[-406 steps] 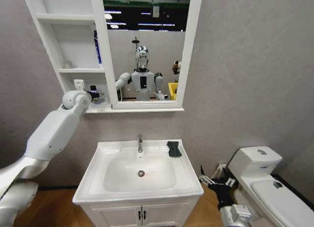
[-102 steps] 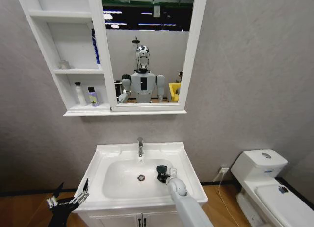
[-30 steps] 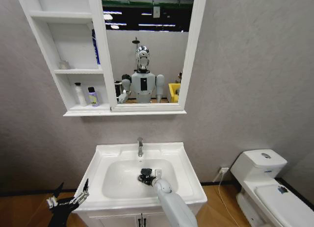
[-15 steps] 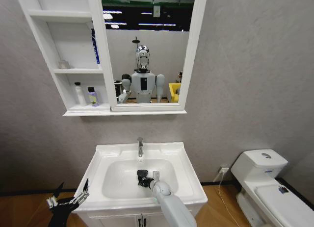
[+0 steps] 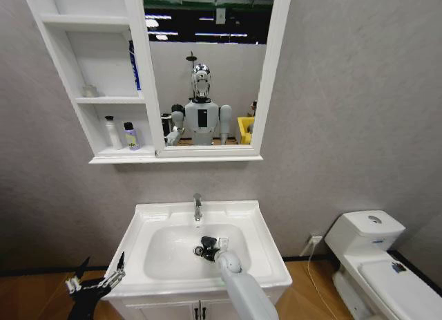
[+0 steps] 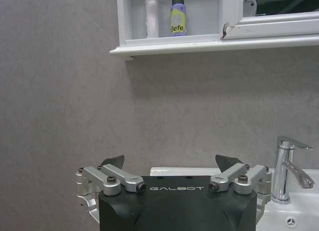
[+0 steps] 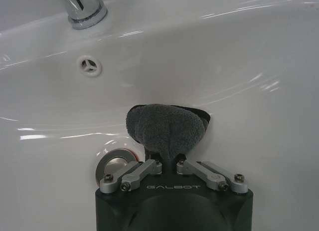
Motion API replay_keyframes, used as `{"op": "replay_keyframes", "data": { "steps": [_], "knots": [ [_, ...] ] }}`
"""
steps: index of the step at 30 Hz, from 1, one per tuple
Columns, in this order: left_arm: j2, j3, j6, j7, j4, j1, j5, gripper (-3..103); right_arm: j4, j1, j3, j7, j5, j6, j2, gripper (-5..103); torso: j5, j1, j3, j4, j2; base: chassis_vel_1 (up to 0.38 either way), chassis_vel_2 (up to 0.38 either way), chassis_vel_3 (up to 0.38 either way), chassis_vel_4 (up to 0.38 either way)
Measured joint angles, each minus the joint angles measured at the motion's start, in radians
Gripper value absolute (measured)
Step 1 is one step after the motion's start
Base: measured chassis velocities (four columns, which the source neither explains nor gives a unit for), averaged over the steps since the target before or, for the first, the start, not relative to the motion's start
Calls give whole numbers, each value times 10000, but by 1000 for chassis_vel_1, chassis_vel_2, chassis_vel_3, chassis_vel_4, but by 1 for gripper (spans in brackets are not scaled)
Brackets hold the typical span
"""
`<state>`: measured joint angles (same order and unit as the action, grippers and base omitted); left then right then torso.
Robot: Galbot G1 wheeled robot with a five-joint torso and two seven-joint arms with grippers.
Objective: Move facial cleanser and shampoo from washbasin to cabinet, then wipe washbasin with towel.
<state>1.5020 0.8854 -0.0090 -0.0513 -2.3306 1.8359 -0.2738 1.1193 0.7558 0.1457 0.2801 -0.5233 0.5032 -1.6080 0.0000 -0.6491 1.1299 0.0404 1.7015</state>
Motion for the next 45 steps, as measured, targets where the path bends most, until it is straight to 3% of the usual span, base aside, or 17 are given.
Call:
{"op": "replay_keyframes", "data": {
  "steps": [8,14,23,29,32,36,45],
  "knots": [
    [0,0,0,0,0,0,0,100,1034,392,470,233,44,195,180,8,4,1,0,-4,1,0,0,0,0],
    [0,0,0,0,0,0,0,100,2555,981,838,713,218,397,1073,8,1,1,-1,3,1,0,0,0,0],
    [0,0,0,0,0,0,0,100,3461,1545,877,1008,120,674,1662,8,2,2,-1,1,2,0,0,0,0],
    [0,-1,0,0,0,-1,0,100,2821,1440,927,733,-303,702,1377,8,1,2,-1,1,2,0,0,0,0],
    [0,0,0,0,0,-1,0,100,1763,939,923,-73,-328,403,845,8,-1,2,-1,1,2,0,0,0,0],
    [0,1,0,0,0,0,0,100,771,330,824,-499,-338,93,222,8,-2,1,0,-2,1,0,0,0,0],
    [0,0,0,0,0,0,0,100,-1114,-735,592,-923,-248,-71,-26,8,0,1,0,2,1,0,0,0,0]
  ]
}}
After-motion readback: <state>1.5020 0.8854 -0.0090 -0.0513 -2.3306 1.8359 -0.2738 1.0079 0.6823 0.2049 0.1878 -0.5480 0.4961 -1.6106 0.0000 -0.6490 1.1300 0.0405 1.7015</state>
